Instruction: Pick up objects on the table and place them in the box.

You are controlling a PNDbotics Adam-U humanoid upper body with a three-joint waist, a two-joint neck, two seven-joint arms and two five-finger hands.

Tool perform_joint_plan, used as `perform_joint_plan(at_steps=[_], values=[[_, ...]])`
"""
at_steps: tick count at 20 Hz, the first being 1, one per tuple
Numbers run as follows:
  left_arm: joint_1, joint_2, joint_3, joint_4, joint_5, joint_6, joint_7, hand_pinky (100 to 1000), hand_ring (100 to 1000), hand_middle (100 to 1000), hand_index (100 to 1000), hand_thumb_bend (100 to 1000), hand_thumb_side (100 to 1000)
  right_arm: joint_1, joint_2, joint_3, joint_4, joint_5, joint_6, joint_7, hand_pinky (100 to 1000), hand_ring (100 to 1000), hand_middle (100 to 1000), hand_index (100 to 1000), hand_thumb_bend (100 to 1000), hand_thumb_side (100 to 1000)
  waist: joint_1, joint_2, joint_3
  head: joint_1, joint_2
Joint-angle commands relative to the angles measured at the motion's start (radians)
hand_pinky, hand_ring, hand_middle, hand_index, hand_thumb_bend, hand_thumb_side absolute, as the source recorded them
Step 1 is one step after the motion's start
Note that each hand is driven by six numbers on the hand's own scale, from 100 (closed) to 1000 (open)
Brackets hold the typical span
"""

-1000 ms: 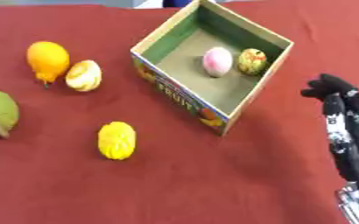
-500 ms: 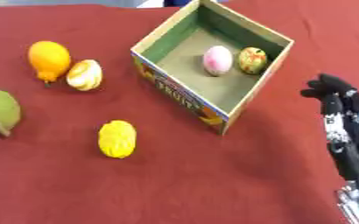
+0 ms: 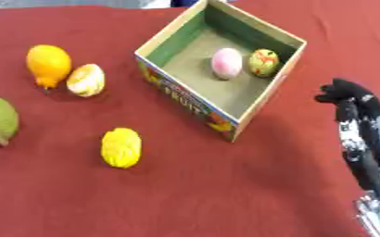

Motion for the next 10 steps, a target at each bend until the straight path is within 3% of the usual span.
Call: perform_joint_plan(at_steps=[1, 7, 10], values=[[-0.046, 0.013, -0.026, 0.026, 0.002, -0.011, -0.027, 864, 812, 781, 888, 144, 605, -0.004, -0.030, -0.001, -0.015, 0.005, -0.003, 0.004, 845, 709, 715, 833, 100, 727, 0.001, -0.020, -0.005, 0.008, -0.007], [-0.128, -0.034, -0.082, 0.062, 0.002, -0.019, -0.058, 867, 816, 784, 899, 163, 605, -0.010, -0.030, 0.005, -0.015, 0.000, 0.001, 0.010, 845, 710, 714, 833, 100, 728, 0.002, -0.020, -0.016, 0.028, -0.007], [-0.159, -0.057, -0.104, 0.081, -0.002, -0.018, -0.075, 872, 827, 799, 914, 225, 582, -0.012, -0.028, 0.005, -0.015, -0.003, 0.002, 0.011, 845, 710, 714, 832, 100, 729, 0.003, -0.019, -0.020, 0.035, -0.006]])
